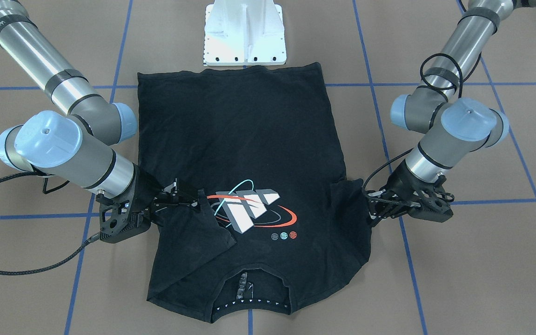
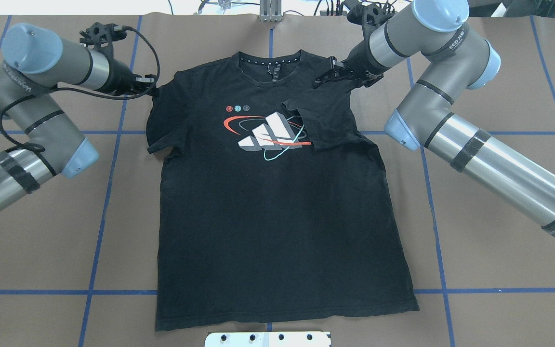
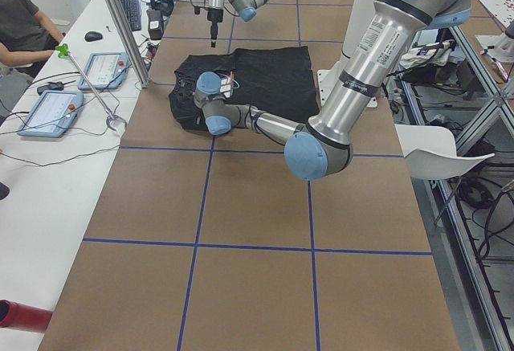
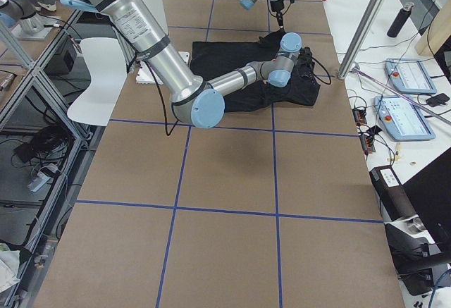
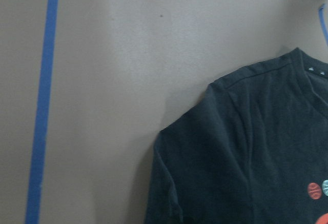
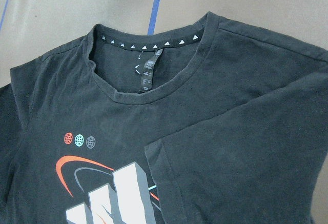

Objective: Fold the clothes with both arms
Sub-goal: 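Lower the left gripper onto the other sleeve at the shoulder, then fold that sleeve inward over the chest with the left gripper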

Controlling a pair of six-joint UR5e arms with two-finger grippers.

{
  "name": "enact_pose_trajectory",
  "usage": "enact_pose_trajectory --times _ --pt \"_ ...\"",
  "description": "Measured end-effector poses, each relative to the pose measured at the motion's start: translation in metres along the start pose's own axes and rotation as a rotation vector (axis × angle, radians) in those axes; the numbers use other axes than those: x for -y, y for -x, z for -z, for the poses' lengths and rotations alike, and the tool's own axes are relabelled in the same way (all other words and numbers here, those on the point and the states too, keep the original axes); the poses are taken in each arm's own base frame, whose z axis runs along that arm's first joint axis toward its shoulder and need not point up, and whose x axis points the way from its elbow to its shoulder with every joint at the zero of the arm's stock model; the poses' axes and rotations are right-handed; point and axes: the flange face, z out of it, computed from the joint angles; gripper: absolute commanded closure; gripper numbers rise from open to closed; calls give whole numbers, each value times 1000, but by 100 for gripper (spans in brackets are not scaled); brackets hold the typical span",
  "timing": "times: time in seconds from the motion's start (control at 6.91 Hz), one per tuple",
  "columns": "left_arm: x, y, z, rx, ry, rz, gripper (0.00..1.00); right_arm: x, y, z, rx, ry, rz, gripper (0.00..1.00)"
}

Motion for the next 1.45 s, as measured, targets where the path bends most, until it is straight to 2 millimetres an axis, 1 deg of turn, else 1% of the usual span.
enact_pose_trajectory --times 0.14,0.29,0.43,0.72,0.87,1.01,1.3,1.45 --pt "9 -29 1 -1 6 20 100 0 -1 0 -1 0 0 1" --pt "9 -60 -5 -10 19 59 100 0 -2 0 -1 0 0 1" --pt "4 -88 -16 -21 37 92 100 -1 -3 0 -2 1 0 1" --pt "-9 -142 -49 -34 75 159 100 1 -6 1 -5 -3 3 1" --pt "-17 -161 -60 -38 78 179 100 2 -9 3 -7 -6 4 1" --pt "-25 -170 -68 -35 72 190 100 4 -12 5 -9 -9 3 1" --pt "-29 -168 -79 -24 50 196 100 6 -14 5 -12 -11 1 1" --pt "-28 -167 -81 -25 40 196 100 6 -15 6 -13 -12 0 1"
